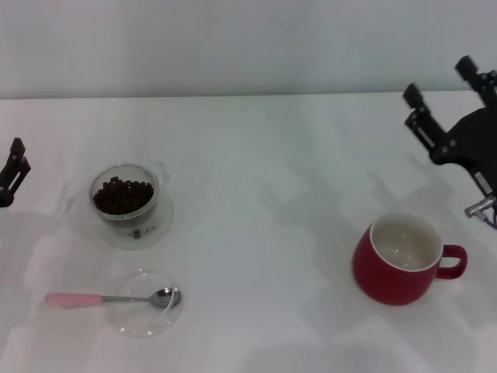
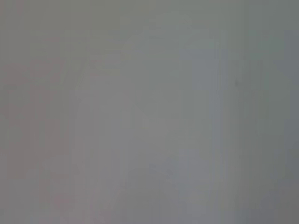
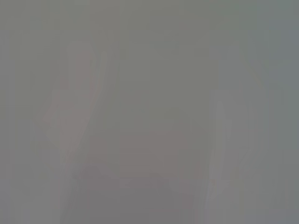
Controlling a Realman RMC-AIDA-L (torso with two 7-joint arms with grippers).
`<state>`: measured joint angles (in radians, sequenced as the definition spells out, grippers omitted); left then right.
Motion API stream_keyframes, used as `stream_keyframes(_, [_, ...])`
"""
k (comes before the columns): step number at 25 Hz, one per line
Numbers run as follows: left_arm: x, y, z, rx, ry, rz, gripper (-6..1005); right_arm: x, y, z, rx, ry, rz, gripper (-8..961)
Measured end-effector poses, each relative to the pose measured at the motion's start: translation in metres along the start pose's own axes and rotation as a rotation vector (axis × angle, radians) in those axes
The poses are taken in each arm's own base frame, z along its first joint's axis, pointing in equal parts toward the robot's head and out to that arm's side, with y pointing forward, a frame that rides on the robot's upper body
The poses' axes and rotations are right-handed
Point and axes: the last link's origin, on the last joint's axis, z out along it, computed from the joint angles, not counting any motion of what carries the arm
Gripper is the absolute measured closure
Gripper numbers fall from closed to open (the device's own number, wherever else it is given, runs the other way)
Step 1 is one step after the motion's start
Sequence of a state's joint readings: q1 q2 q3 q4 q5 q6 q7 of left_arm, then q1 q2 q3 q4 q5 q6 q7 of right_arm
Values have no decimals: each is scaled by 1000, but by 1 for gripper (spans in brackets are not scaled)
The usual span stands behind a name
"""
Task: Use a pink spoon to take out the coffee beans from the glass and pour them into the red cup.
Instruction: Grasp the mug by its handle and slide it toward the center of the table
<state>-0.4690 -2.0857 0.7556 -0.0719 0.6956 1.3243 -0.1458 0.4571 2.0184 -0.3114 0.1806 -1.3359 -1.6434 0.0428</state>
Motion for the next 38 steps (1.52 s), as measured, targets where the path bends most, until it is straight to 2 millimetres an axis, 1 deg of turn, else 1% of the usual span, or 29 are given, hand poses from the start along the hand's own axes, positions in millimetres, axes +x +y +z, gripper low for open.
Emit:
stream_keyframes(4, [-3,-6,-6,19,-9,53,120,2,14,-3,-26,10,-24,173])
stream_keyframes(7, [-2,-10,-8,34,-3,77,120,2,18,-4,-14,13,-51,174])
stream_keyframes(12, [-2,-14,-10,58,0,65,119,-2,13,-2,4,-17,-55,173])
stream_keyframes(15, [-1,-15,-10,74,5,53,119,-4,6,0,27,-27,-26,175])
stream_keyframes(17, [-1,-14,-12,73,8,45,119,-3,-1,-5,31,-20,15,178])
stream_keyframes(19, [-2,-13,-15,73,10,28,119,-1,-9,-15,18,1,50,181])
stream_keyframes(22, [-3,-13,-21,78,14,-15,119,0,-20,-38,-32,46,93,186])
stream_keyframes(26, [-3,-14,-22,84,18,-59,120,-5,-43,-81,-78,119,144,193])
stream_keyframes(28, [-3,-13,-21,84,19,-64,120,-9,-49,-98,-107,161,154,196])
stream_keyframes(30, [-3,-13,-21,84,19,-65,120,-11,-50,-114,-147,206,153,200])
stream_keyframes(32, [-3,-13,-21,84,19,-66,120,-13,-48,-126,-184,245,152,203])
stream_keyframes(38, [-4,-14,-23,87,15,-66,120,-9,-38,-146,-230,314,158,213])
